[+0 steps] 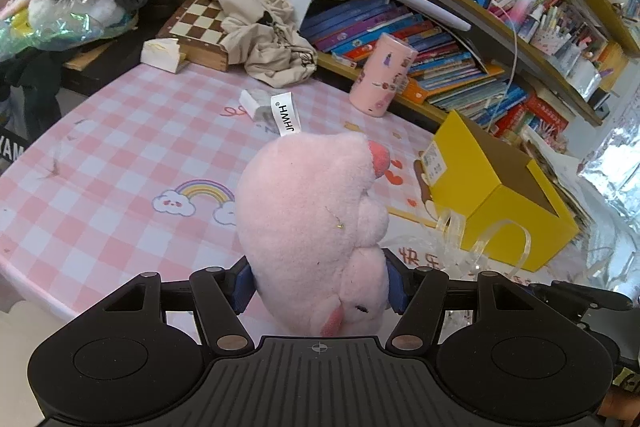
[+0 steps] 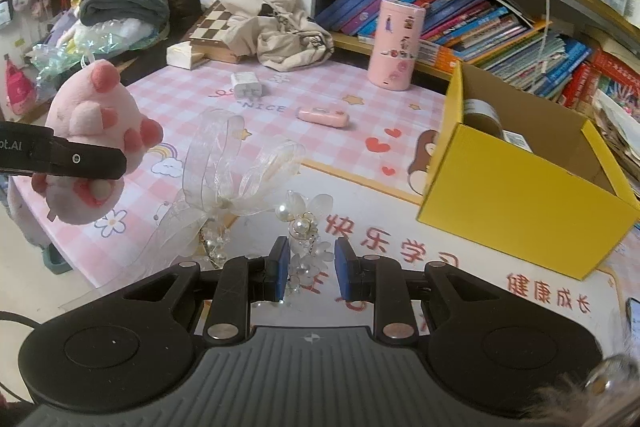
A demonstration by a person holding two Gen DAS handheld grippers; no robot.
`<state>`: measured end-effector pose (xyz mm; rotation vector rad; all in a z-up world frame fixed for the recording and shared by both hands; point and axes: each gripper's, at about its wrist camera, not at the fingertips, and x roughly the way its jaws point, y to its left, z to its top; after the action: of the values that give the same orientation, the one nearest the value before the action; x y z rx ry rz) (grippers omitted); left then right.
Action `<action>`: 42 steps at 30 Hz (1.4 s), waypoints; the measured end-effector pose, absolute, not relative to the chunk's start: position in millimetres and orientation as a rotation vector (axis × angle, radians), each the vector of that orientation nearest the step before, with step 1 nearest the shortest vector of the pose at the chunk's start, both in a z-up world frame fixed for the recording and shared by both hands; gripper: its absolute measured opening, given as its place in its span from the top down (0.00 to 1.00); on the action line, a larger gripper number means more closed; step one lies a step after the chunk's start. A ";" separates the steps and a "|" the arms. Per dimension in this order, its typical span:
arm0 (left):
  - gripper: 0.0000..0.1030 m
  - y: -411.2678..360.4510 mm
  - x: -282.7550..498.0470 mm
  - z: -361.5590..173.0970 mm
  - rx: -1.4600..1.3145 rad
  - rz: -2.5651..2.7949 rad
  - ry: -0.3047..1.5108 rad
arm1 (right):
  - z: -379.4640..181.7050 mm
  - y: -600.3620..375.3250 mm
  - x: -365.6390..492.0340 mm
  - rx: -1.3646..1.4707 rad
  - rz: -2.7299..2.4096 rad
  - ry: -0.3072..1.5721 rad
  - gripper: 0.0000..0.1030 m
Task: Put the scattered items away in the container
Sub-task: 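Carry the plush pig and pearl strand over the yellow box with both tools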
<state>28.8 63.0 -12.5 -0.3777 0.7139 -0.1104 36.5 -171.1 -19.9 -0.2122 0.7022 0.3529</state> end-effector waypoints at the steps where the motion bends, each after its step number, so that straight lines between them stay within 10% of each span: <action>1: 0.40 61.4 28.8 -12.7 -0.377 -0.116 0.714 | -19.7 -173.4 35.3 -0.211 0.345 0.703 0.78; 42: 0.40 -10.1 42.8 -6.1 -0.285 -0.350 0.731 | -14.1 -256.7 -3.7 -0.088 0.067 0.715 0.78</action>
<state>42.8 -10.1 -6.1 -0.2851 0.7312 -0.3498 -3.7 -256.7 -14.1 -0.0885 0.7150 0.0674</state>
